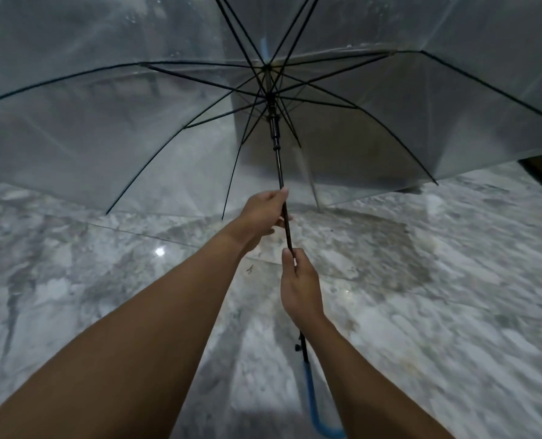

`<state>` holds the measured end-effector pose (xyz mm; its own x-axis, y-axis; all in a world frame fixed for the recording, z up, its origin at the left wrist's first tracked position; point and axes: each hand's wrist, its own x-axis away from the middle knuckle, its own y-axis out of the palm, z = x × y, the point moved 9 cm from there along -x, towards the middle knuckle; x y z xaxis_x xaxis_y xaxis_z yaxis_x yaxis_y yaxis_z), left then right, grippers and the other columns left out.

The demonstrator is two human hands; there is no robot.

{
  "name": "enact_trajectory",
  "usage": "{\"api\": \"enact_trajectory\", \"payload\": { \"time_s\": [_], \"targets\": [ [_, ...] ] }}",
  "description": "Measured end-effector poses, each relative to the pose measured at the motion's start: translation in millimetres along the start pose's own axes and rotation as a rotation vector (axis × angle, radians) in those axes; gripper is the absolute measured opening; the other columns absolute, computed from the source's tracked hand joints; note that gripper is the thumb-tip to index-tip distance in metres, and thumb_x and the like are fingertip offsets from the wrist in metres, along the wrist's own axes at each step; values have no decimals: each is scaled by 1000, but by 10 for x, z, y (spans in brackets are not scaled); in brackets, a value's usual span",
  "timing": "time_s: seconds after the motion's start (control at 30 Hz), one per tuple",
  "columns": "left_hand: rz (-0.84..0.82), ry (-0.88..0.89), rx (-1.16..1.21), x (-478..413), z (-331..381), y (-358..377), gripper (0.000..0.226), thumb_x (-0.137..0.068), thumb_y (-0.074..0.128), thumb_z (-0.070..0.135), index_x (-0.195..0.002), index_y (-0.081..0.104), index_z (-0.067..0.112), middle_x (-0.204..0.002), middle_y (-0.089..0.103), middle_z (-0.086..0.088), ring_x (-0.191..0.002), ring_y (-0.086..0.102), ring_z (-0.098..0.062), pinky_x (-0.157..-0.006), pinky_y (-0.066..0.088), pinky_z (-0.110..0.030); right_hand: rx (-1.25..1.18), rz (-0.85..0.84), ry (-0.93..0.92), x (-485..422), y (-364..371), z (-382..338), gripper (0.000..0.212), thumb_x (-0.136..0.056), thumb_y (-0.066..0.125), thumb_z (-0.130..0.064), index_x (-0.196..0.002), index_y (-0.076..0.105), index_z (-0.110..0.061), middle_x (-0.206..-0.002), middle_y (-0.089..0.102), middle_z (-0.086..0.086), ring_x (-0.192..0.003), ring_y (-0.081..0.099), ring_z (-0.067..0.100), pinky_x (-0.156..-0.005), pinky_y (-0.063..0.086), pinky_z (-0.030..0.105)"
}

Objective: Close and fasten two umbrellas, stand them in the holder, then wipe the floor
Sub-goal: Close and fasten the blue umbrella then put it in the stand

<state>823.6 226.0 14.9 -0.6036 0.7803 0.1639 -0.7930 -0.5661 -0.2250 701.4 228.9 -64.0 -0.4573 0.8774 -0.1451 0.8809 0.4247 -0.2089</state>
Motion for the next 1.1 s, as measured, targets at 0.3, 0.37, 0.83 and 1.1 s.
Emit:
{"api": "enact_trajectory", "payload": {
  "time_s": [0.3, 0.37, 0.83, 1.1],
  "targets": [
    [11, 123, -53, 536, 774, -195, 28, -101, 45, 33, -96, 64, 14, -88, 73, -6, -73, 64, -20, -77, 47, -33, -107, -93, 20, 44, -315, -786, 30, -103, 41, -35, -79, 56, -26, -62, 47, -5, -49, 39, 7, -50, 29, 25],
    [-18, 123, -111, 685, 977, -215, 28, -99, 48, 35, -98, 67, 14, -98, 74, -7, -81, 67, -21, -85, 49, -35, -123, -91, -13, 11, -431, -1043, 30, -103, 41, -35, -78, 56, -26, -62, 46, -7, -51, 39, 7, -51, 28, 24],
    [81, 247, 235, 941, 2468, -436, 32, -103, 37, 39, -88, 53, 16, -70, 51, -2, -66, 58, -19, -77, 50, -36, -220, -67, -205, 182, -737, -1959, 36, -104, 41, -39, -72, 50, -26, -42, 41, -13, -47, 34, 4, -51, 27, 24],
    [-135, 226, 287, 1153, 2213, 11, 26, -104, 42, 28, -88, 52, 9, -67, 64, -4, -75, 67, -22, -71, 56, -32, -152, -51, -256, 107, -1027, -2341, 36, -104, 42, -30, -70, 49, -20, -58, 41, -6, -51, 36, 10, -54, 30, 27]
  ]
}}
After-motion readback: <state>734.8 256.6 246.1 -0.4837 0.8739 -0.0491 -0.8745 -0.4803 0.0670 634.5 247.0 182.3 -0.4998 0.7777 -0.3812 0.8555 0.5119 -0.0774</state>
